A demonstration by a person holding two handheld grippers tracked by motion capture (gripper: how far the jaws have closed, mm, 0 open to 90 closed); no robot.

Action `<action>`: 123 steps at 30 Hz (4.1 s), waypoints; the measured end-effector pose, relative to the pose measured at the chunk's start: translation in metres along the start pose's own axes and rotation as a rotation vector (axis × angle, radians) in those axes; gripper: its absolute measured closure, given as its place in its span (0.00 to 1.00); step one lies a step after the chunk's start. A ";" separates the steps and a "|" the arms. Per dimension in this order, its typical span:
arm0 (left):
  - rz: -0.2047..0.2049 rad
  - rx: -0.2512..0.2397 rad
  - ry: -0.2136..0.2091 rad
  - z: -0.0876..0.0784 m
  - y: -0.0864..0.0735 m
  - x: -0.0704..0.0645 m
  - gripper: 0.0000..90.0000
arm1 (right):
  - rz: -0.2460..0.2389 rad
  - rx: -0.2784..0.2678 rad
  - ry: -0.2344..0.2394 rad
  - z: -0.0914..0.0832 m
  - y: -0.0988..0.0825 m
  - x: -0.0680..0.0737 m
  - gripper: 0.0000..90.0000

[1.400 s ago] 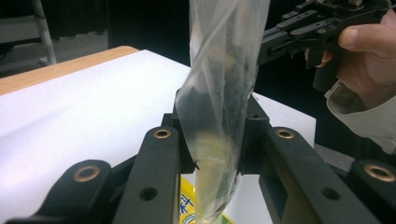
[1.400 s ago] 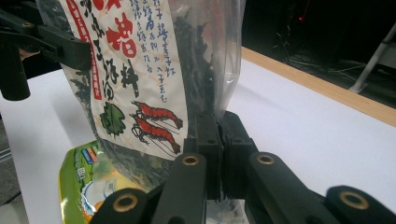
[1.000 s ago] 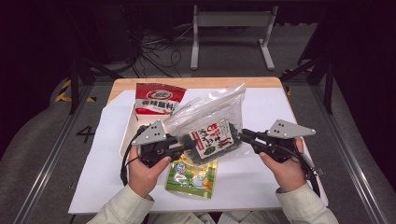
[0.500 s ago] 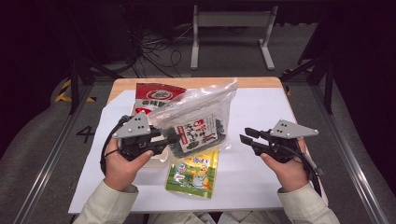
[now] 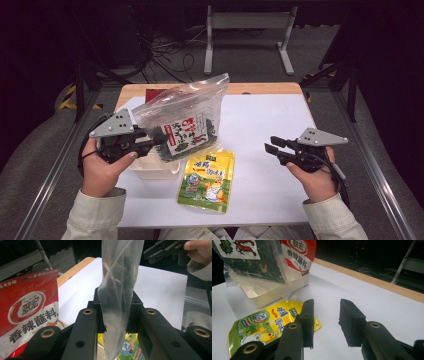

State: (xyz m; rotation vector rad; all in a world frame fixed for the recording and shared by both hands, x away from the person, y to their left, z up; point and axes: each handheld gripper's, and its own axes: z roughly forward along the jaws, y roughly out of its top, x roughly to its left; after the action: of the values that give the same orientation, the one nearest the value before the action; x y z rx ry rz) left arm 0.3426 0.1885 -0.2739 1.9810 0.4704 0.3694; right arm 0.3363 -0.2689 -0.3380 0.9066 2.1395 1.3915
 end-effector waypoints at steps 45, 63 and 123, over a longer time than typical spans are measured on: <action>-0.079 0.101 0.337 0.000 -0.025 0.047 0.84 | 0.036 0.013 -0.024 -0.005 -0.006 -0.007 0.69; -0.037 0.099 0.308 0.008 -0.035 0.057 0.84 | 0.041 0.016 -0.020 -0.003 -0.007 -0.007 0.68; -0.185 0.119 0.197 -0.012 -0.078 0.029 0.21 | 0.052 0.024 0.017 0.006 -0.009 -0.007 0.63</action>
State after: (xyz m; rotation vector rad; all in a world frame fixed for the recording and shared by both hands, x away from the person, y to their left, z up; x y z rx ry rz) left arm 0.3500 0.2431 -0.3377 2.0048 0.8114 0.4296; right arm 0.3424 -0.2727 -0.3483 0.9692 2.1637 1.4062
